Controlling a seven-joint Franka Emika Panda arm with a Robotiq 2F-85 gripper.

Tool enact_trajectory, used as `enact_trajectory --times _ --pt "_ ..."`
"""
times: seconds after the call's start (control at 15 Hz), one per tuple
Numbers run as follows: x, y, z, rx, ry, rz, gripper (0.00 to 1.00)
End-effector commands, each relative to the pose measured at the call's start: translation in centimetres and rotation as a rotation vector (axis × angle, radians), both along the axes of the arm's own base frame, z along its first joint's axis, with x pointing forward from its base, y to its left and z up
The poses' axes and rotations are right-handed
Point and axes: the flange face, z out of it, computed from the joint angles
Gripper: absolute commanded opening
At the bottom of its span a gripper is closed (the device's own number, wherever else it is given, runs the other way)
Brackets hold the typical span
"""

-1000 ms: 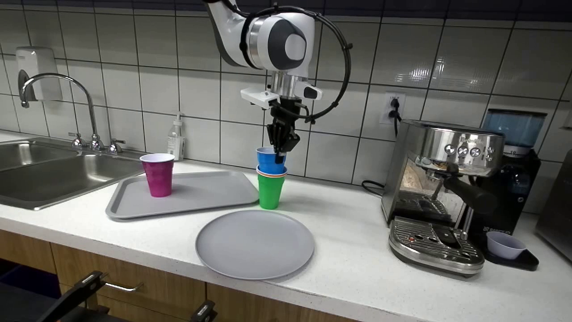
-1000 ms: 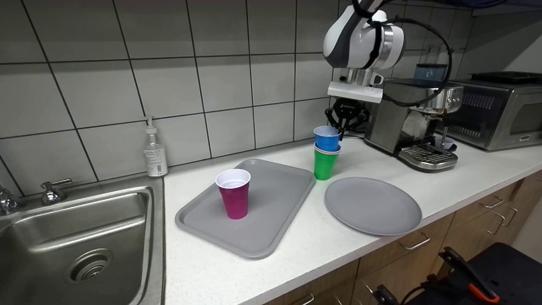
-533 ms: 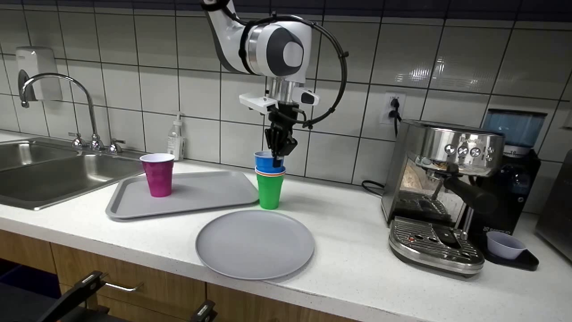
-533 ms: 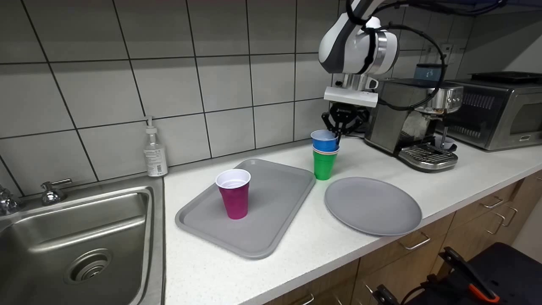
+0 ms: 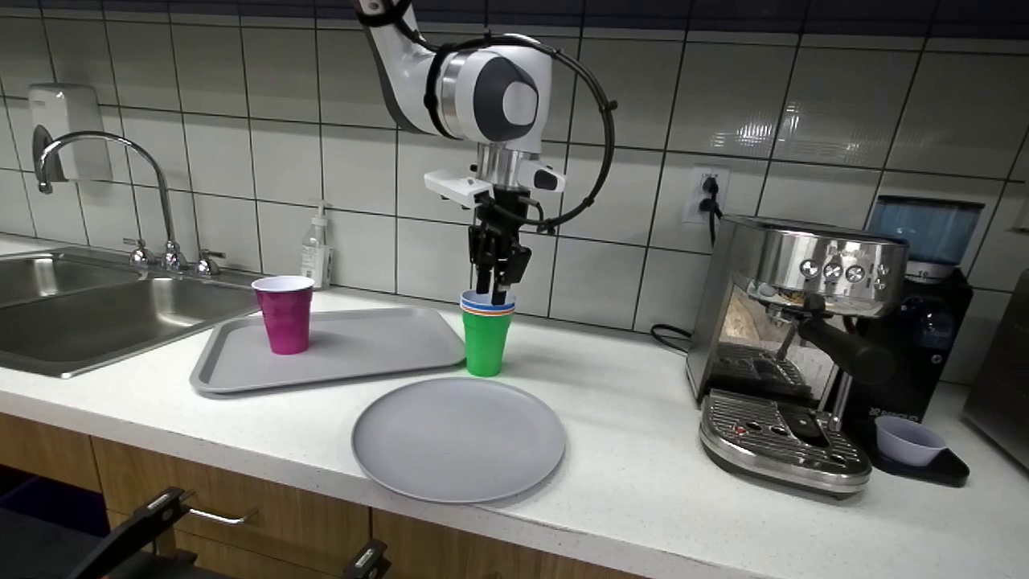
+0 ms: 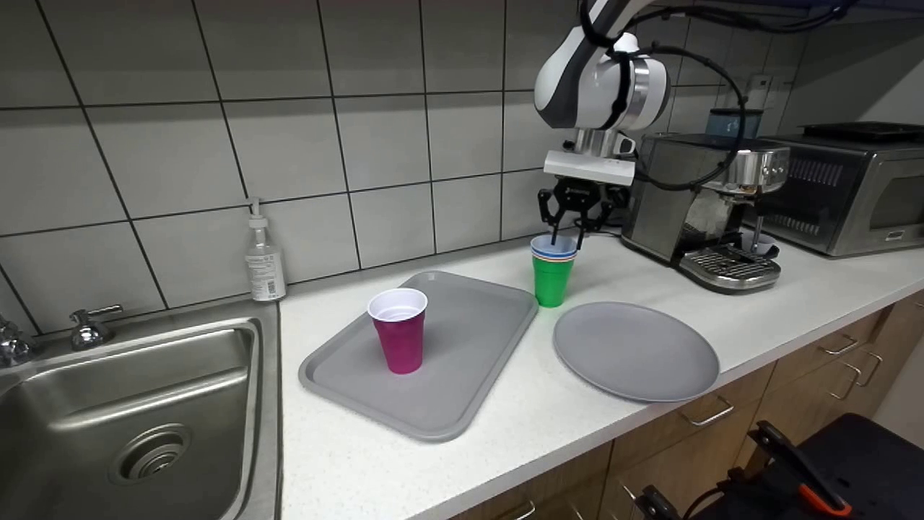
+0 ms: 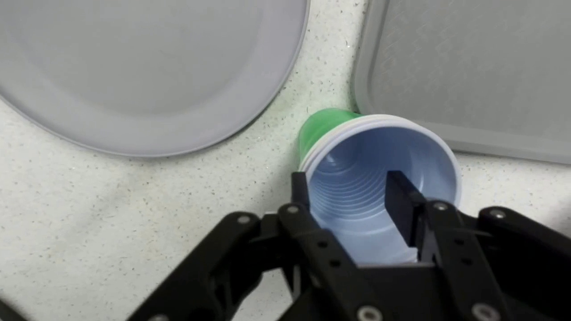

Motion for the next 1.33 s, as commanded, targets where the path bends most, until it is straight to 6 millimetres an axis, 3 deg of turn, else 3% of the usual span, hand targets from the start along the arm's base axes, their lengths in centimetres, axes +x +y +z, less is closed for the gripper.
enact_trajectory --times 0.0,0.2,0.67,1.27 --pt "1.0 0.6 0.0 0.013 -0.013 0.0 0.8" --pt "0.9 1.0 0.0 0.01 -0.018 0.011 1.0" --pt "-0.4 2.9 2.3 -0.031 -0.04 0.087 1.0" --pt "-1.3 8.3 5.0 -0.072 -0.064 0.225 1.0"
